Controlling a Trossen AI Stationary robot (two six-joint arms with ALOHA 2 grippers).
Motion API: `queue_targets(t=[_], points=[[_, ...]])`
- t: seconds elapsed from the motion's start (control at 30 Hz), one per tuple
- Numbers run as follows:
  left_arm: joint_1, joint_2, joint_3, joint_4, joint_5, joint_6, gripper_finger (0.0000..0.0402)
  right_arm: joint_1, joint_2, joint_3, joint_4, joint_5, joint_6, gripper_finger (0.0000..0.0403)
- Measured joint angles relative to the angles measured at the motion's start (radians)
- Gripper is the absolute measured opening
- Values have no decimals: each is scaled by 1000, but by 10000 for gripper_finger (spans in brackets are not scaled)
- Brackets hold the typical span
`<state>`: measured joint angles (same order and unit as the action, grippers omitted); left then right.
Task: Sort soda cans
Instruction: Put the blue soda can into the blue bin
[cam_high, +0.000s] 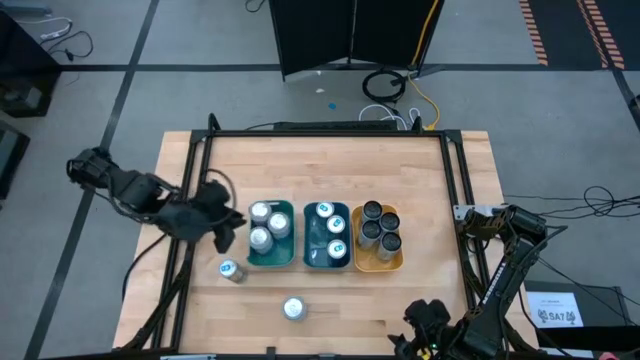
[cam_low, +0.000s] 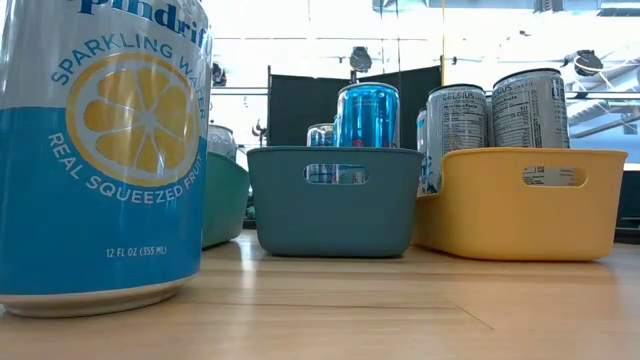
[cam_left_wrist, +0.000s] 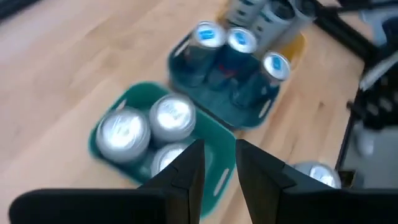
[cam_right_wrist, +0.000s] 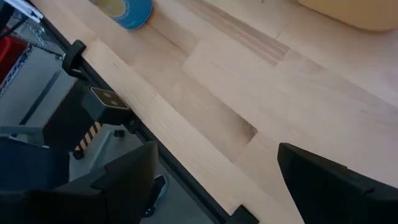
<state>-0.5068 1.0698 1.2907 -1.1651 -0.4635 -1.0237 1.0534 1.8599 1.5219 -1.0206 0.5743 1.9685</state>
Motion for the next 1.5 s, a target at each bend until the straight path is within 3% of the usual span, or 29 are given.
queue_targets(t=[0.17,0.3,0.83,1.23,1.5], points=[[-114,-10,0,-139,-18,-326,100,0,0,0,0,0,-58,322],[-170,21,-1,-250,-11,-459,100,0,0,0,0,0,-77,322],[-176,36,-1,-214,-9,-393,102,0,0,0,0,2,-105,322],[-175,36,-1,-315,-12,-514,226,0,0,0,5,33,-97,322],[-175,36,0,-225,-12,-515,238,0,0,0,6,30,-112,322]])
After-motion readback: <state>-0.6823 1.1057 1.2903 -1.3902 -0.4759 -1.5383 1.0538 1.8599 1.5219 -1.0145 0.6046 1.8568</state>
